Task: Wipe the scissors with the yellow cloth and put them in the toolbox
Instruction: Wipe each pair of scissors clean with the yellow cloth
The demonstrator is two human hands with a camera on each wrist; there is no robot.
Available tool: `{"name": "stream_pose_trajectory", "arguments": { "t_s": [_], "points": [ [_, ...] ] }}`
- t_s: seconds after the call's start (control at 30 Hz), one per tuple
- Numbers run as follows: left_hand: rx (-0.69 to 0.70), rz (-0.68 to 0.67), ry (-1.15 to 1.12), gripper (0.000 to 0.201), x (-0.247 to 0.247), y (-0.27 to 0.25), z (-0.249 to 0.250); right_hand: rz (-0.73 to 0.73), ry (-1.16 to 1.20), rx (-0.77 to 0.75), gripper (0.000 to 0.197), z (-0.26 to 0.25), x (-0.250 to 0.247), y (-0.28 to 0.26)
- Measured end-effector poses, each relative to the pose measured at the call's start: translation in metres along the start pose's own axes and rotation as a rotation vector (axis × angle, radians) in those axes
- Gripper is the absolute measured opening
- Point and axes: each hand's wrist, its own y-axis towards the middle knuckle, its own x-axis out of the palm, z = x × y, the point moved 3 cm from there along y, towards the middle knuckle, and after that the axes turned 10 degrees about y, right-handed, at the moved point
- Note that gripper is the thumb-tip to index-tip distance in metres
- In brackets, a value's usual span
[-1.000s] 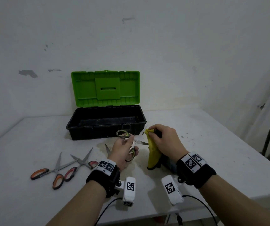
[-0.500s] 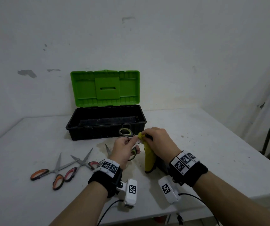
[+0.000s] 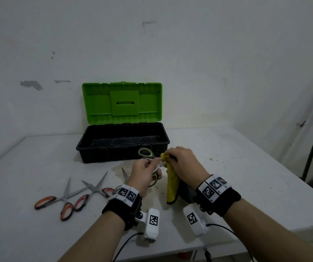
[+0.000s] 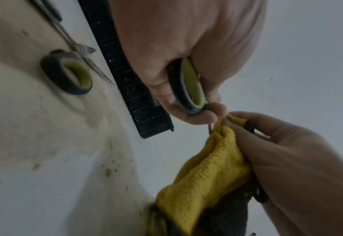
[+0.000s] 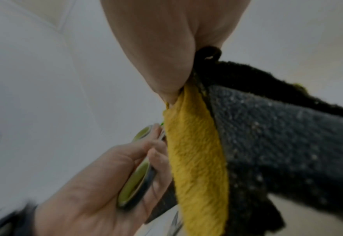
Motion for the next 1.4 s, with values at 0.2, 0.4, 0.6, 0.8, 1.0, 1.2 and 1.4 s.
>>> {"name": "stream_pose_trajectory", "arguments": {
  "t_s": [0.2,0.4,0.6,0.8,1.0,1.2,1.4],
  "points": [
    [-0.036,0.032,-0.037,0.025,-0.005,0.000,-0.004,0.157,0.033,0.120,0.010,0.020,-0.025,0.010],
    [-0.054,0.014,-0.056,0.023,0.001,0.002,-0.001,-0.058,0.022,-0.072,0.005,0.001,-0.004,-0.005],
    [-0.034,-0.006,-0.027,0.022,-0.002,-0.001,-0.001,0.155,0.042,0.090,0.009,0.017,-0.018,0.004],
    [0.002,0.021,0.039,0.026,-0.004,0.001,-0.002,0.180,0.048,0.038,0.015,-0.001,-0.026,-0.001],
    [0.052,-0.021,0.164,0.025,0.005,-0.002,0.001,0.036,-0.017,0.043,0.014,0.001,-0.001,-0.002],
    [0.008,0.016,0.117,0.025,-0.001,0.001,-0.005,0.198,0.035,0.165,0.011,0.023,-0.030,0.006],
    [-0.023,-0.009,0.015,0.028,0.005,0.002,-0.001,-0.011,0.048,-0.025,0.009,0.000,-0.007,-0.008]
  ]
}}
